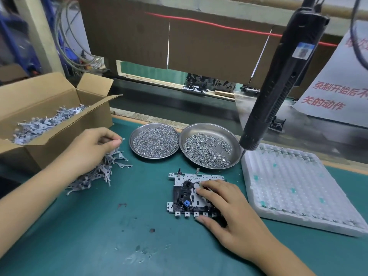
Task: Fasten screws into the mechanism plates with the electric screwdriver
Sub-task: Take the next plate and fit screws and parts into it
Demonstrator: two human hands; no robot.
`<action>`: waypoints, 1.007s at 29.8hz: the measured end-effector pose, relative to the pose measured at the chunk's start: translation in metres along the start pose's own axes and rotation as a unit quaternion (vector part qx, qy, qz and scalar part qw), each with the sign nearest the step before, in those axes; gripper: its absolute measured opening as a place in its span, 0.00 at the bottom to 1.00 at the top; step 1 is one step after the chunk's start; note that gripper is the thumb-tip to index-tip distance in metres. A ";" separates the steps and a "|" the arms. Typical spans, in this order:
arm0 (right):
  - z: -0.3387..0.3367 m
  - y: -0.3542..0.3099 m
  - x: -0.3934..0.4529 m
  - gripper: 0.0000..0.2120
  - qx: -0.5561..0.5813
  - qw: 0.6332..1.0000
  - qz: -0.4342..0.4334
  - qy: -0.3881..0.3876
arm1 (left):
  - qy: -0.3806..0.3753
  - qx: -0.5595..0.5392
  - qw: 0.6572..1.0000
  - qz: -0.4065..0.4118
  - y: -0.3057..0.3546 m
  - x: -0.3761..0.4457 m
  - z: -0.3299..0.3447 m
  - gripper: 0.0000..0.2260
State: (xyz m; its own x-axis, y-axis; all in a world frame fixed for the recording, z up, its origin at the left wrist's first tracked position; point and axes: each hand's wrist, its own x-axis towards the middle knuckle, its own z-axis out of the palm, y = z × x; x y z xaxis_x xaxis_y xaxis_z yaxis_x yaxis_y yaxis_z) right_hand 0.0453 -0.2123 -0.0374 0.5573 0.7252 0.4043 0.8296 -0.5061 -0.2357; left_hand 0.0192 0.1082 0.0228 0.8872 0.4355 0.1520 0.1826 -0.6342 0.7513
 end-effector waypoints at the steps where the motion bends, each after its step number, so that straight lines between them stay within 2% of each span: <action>1: 0.000 0.000 0.000 0.22 0.000 1.000 0.000 0.000 | 0.000 -0.008 1.000 -0.001 0.003 -0.001 -0.001 0.01; 4: 0.000 0.000 0.001 0.21 0.000 1.000 -0.006 0.017 | 0.000 -0.051 0.999 0.005 0.011 -0.006 -0.002 0.05; 6: -0.001 -0.003 0.002 0.19 0.018 0.998 -0.013 0.059 | -0.032 -0.120 0.992 0.027 0.022 -0.017 0.002 0.10; 8: -0.002 -0.008 0.002 0.18 0.070 0.991 0.004 0.110 | -0.069 -0.205 0.973 0.084 0.039 -0.035 0.013 0.15; 9: -0.004 -0.012 0.003 0.17 0.110 0.985 0.025 0.127 | -0.065 -0.209 0.966 0.140 0.047 -0.046 0.022 0.15; 11: -0.006 -0.022 0.006 0.14 0.237 0.958 0.084 0.140 | 0.001 -0.091 0.944 0.318 0.056 -0.063 0.042 0.14; 13: -0.007 -0.033 0.010 0.13 0.402 0.895 0.130 0.143 | 0.081 0.025 0.871 0.484 0.061 -0.074 0.062 0.14; 14: -0.008 -0.036 0.010 0.12 0.453 0.867 0.140 0.153 | 0.110 0.048 0.837 0.535 0.062 -0.078 0.070 0.14; 16: -0.008 -0.039 0.010 0.08 0.485 0.842 0.152 0.179 | 0.161 0.070 0.792 0.585 0.063 -0.082 0.084 0.17; 19: -0.007 -0.037 0.007 0.06 0.496 0.823 0.186 0.205 | 0.188 0.101 0.775 0.595 0.060 -0.084 0.097 0.24; 22: -0.005 -0.035 0.007 0.06 0.494 0.817 0.206 0.216 | 0.188 0.111 0.788 0.576 0.057 -0.082 0.104 0.23; 25: -0.005 -0.033 0.009 0.09 0.486 0.813 0.214 0.237 | 0.138 0.054 0.837 0.528 0.060 -0.079 0.106 0.17; 28: -0.007 -0.026 0.010 0.07 0.405 0.854 0.205 0.256 | 0.070 -0.046 0.903 0.421 0.062 -0.077 0.101 0.14; 30: -0.007 -0.021 0.010 0.08 0.346 0.882 0.196 0.253 | 0.024 -0.108 0.945 0.307 0.062 -0.076 0.096 0.10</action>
State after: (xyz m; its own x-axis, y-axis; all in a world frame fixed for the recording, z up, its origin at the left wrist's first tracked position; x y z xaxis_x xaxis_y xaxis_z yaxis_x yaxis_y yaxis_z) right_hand 0.0331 -0.1982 -0.0220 0.8646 0.1688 0.4734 0.4963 -0.1392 -0.8569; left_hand 0.0036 -0.0258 -0.0044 0.7765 0.0596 0.6273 -0.4559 -0.6341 0.6245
